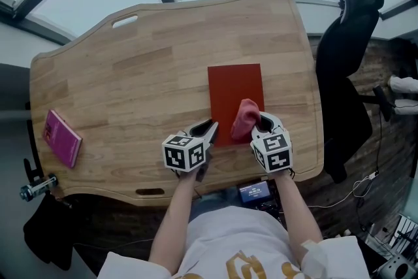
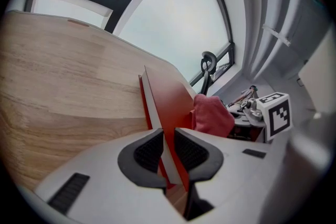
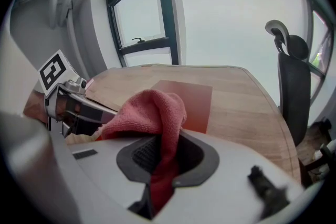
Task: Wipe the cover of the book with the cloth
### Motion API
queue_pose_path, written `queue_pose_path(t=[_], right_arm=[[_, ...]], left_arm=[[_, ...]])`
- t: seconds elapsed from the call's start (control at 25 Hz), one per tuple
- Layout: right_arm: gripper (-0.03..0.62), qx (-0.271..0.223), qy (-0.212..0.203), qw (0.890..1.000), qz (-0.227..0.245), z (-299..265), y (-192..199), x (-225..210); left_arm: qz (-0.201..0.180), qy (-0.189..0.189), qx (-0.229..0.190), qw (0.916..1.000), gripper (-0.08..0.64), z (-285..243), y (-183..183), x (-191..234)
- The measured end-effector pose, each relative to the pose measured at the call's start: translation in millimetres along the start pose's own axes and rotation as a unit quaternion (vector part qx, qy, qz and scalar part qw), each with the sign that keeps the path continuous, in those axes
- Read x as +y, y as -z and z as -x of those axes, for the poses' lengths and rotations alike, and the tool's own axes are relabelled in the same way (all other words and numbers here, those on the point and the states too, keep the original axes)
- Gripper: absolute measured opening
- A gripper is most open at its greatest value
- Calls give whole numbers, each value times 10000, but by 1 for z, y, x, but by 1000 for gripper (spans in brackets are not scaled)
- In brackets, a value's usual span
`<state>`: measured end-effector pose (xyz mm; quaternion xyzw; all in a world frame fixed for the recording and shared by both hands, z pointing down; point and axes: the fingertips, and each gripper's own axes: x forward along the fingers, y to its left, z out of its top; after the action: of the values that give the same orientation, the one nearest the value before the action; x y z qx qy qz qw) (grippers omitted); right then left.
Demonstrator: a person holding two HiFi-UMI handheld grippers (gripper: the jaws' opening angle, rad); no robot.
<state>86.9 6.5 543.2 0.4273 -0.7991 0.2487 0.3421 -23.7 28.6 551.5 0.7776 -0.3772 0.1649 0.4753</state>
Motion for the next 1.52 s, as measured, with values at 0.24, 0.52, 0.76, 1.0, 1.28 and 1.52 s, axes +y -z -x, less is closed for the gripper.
queue_pose_path(t=[0.24, 0.52, 0.76, 1.0, 1.28, 1.52], right_arm=[[60, -18, 21, 10000, -9, -4, -6, -9], [60, -33, 11, 10000, 23, -10, -16, -18], [60, -63, 6, 10000, 50, -16, -24, -26], [60, -72, -3, 9999, 71, -22, -31, -31], [60, -115, 20, 9999, 59, -27, -39, -37], [60, -138, 102, 9998, 97, -35, -48, -43]], left_arm=[[25, 21, 16, 10000, 72, -1, 0, -2], [81, 45, 36, 10000, 72, -1, 0, -2], [103, 37, 27, 9999, 72, -2, 0, -2], [183, 69, 10, 9998, 72, -1, 0, -1], [206, 93, 16, 9997, 71, -1, 0, -2], [215, 97, 31, 9997, 71, -1, 0, -1]])
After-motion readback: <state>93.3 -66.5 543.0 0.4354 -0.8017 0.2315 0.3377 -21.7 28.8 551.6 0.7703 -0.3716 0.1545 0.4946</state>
